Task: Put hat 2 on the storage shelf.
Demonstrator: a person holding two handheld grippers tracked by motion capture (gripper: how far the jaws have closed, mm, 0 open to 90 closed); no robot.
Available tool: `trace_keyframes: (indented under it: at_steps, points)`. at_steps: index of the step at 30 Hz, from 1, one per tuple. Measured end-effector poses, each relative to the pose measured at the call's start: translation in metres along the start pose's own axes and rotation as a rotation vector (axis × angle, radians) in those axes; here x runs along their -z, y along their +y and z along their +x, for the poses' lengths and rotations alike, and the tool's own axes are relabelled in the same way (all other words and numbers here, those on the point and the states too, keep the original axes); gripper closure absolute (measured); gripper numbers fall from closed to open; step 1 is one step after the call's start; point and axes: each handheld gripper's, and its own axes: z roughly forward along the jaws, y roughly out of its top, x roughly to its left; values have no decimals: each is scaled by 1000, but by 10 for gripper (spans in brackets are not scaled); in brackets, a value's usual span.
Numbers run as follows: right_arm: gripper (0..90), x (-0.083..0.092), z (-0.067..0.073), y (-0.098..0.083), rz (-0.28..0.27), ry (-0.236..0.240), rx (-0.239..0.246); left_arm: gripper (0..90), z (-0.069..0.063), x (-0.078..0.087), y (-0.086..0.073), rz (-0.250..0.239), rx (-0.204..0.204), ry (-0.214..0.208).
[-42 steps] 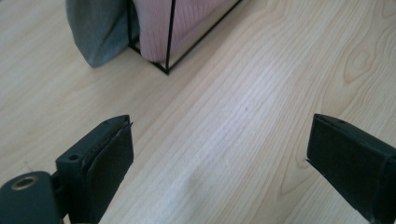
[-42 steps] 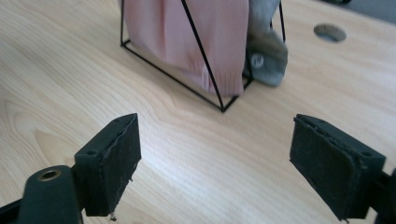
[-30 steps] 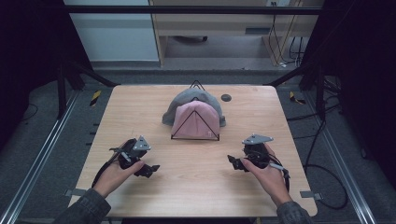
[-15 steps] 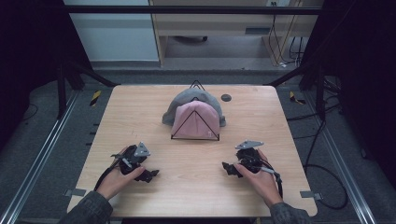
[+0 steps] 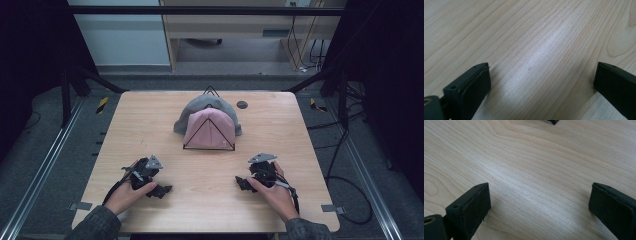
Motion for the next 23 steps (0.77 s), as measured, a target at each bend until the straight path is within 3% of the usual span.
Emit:
trace_keyframes:
  at_steps: [6,9,23]
  points:
    - [8,-2,5,-2,-4,-12,16,0,-2,0,-2,-17,7,-2]
    - [7,-1,5,-8,-47,-10,24,0,-2,0,-2,-17,8,-4]
    - [6,6,3,-15,-43,3,31,0,-2,1,-2,-7,-16,-17]
